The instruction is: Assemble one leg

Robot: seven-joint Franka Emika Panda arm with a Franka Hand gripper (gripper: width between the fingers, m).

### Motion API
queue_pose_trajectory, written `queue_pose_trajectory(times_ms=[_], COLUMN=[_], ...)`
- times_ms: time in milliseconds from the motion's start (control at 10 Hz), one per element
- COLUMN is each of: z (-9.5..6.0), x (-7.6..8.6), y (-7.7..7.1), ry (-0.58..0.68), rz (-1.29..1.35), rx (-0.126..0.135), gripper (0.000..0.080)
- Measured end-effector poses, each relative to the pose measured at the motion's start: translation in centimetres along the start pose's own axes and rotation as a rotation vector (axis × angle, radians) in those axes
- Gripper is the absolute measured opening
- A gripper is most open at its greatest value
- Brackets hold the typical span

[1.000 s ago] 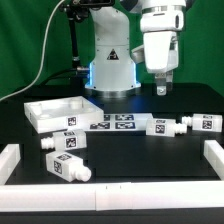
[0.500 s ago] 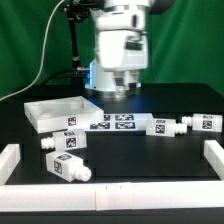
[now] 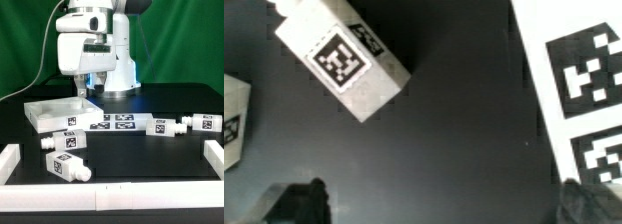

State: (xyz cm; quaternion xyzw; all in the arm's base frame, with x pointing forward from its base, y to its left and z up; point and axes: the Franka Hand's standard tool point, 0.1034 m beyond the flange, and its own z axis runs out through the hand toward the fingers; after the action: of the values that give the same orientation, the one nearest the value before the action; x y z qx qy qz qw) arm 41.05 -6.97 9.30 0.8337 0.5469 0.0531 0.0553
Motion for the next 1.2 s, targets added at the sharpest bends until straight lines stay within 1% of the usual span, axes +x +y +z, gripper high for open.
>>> queue_pose_trajectory(times_ms=[200, 300, 400, 500, 600, 700, 1000, 1100, 1200], z=[-0.1, -0.6, -1.3, -1.5, -1.6, -1.5, -1.5, -1.3, -0.8], x=[0.1, -1.8, -4.6, -6.5, -8.3, -8.2, -8.1, -8.5, -10.1], y=[0.4, 1.1, 2.2, 2.8, 3.5, 3.5, 3.4, 3.4, 3.2], ry=[0.001, -0.014, -0.025, -0.037, -0.032, -0.034, -0.033, -0.035, -0.041], rz=[0.12, 0.177, 0.275, 0.313, 0.308, 0.33, 0.326, 0.354, 0.41], rx=[-0.004, 0.018, 0.043, 0.079, 0.101, 0.096, 0.098, 0.094, 0.085], gripper=[0.0649, 0.0649, 0.0649, 0.0649, 0.0649, 0.0649, 0.0649, 0.0649, 0.0649])
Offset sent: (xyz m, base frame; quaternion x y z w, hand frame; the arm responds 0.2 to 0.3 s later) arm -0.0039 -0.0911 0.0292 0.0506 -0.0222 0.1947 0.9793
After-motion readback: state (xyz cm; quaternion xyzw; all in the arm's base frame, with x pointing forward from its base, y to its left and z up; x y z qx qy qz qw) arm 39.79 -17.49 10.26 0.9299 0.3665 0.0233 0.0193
